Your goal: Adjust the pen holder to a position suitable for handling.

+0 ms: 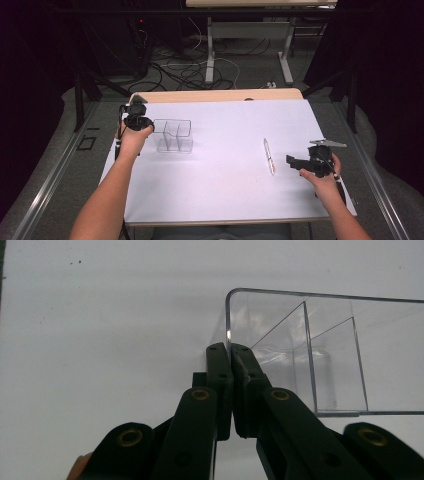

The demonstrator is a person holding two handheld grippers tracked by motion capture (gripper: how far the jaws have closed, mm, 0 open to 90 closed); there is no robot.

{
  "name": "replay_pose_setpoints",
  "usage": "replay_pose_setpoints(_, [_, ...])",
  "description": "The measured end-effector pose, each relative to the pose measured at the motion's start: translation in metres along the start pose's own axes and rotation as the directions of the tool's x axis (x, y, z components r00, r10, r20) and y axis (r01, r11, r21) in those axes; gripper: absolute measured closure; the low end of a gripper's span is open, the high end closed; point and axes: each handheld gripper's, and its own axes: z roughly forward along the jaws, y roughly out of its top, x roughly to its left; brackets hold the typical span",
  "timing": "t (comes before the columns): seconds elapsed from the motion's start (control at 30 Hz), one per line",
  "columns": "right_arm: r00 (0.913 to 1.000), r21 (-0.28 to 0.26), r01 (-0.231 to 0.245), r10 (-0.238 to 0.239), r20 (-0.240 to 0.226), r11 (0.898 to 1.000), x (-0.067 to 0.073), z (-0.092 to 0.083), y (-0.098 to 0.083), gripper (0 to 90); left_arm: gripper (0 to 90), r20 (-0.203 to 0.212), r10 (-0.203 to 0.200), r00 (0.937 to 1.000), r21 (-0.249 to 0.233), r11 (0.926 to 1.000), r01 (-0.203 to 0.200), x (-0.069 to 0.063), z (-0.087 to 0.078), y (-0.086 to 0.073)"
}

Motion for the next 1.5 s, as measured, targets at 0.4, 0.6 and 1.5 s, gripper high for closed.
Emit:
replay_pose_setpoints(0.4, [1.0000, 0.007, -0.002, 0.002, -0.007, 1.000, 0.002, 0.001, 0.000, 4.4, 88.2, 0.007, -0.007, 0.9999, 0.002, 1.0000, 0.007, 0.006, -0.017, -0.036])
replay_pose_setpoints(0.6, [1.0000, 0.008, 0.001, -0.001, -0.006, 1.000, 0.002, 0.001, -0.001, 4.5, 87.8, 0.039, -0.014, 0.9991, 0.001, 0.9999, 0.014, 0.009, -0.025, -0.051])
replay_pose_setpoints(1.5, [0.9997, 0.002, 0.023, -0.023, -0.008, 1.000, 0.003, 0.001, 0.000, 4.5, 66.5, 0.169, -0.021, 0.9855, -0.117, 0.9923, 0.041, 0.029, -0.043, -0.081])
